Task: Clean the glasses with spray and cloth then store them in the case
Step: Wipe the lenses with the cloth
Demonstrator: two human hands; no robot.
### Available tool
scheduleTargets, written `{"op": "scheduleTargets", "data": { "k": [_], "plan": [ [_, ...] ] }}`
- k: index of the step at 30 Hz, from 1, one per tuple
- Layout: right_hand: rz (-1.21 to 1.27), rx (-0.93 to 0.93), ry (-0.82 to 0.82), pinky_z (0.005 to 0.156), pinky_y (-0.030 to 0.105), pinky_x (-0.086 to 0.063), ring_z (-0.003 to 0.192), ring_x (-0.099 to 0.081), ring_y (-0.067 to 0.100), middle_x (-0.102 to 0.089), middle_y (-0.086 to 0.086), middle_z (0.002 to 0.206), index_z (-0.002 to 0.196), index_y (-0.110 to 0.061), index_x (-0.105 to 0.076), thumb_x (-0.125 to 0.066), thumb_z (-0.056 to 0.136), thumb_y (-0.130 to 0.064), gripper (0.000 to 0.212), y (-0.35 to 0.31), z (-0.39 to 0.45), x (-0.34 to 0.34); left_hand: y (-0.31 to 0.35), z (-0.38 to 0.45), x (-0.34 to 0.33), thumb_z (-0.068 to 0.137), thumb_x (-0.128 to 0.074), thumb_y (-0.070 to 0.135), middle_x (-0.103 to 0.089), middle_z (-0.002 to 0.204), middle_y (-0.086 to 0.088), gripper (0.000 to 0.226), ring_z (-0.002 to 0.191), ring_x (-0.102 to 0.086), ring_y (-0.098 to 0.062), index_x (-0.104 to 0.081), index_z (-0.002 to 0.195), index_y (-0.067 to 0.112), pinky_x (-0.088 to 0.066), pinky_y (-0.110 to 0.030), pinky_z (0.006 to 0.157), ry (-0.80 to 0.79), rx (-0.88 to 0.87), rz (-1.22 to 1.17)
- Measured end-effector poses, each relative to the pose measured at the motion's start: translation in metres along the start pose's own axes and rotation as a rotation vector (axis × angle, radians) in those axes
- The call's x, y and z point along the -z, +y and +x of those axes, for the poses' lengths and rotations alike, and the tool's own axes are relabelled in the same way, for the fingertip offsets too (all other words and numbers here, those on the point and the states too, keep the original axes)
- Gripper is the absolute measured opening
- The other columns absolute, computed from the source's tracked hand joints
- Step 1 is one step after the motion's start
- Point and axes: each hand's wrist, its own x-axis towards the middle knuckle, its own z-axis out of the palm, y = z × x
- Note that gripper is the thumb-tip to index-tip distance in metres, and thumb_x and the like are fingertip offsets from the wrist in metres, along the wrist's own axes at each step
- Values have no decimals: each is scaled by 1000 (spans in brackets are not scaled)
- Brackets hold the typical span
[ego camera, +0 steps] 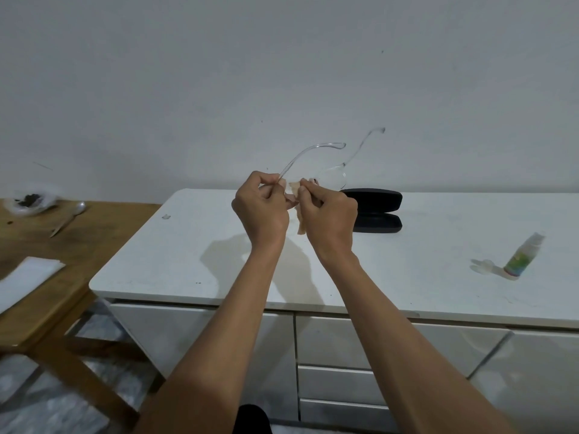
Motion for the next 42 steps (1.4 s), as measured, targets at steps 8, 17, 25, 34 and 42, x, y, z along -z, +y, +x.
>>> {"op": "scheduleTargets", "data": {
  "k": [8, 17, 25, 34, 42],
  "plan": [
    [218, -129, -24, 102, 7, -43, 124, -64, 10, -79, 11, 105, 116, -9, -76, -69, 95, -16, 24, 1, 2, -9, -9, -3, 0, 90, -69, -4, -74, 69, -6, 6, 60, -76, -25, -65, 86, -3, -65, -48, 66, 3, -28, -36],
    [446, -298, -99, 92, 40, -60, 90, -77, 16, -81, -2, 88, 100, -13, -83, -79, 86, -15, 15, 0, -2, -12, -21, 5, 8, 88, -73, 2, -78, 82, -3, 14, 72, -78, -23, -67, 80, 12, -65, -46, 66, 79, -12, 35],
    [266, -146, -288, 65, 37, -61, 65, -71, 31, -73, 7, 62, 84, -16, -83, -75, 84, -11, 9, -3, -2, -5, -31, 18, 17, 83, -75, 1, -76, 76, -3, 13, 67, -76, -27, -67, 80, 11, -64, -50, 66, 112, 42, 35],
    [125, -127, -265, 68, 18, -53, 64, -68, -4, -69, -10, 55, 86, -12, -79, -73, 89, -10, 7, 11, -4, 3, -37, 14, 24, 90, -72, 5, -75, 66, -4, 7, 61, -75, -26, -68, 87, 10, -65, -46, 68, 96, -1, 61],
    [155, -189, -209, 68, 20, -53, 61, -66, 2, -69, -10, 58, 83, -13, -80, -76, 86, -11, 5, 29, 4, 24, -53, 35, 48, 84, -69, -5, -74, 70, -5, 20, 57, -67, -18, -66, 74, 12, -63, -51, 65, 212, -27, 113]
  ]
}}
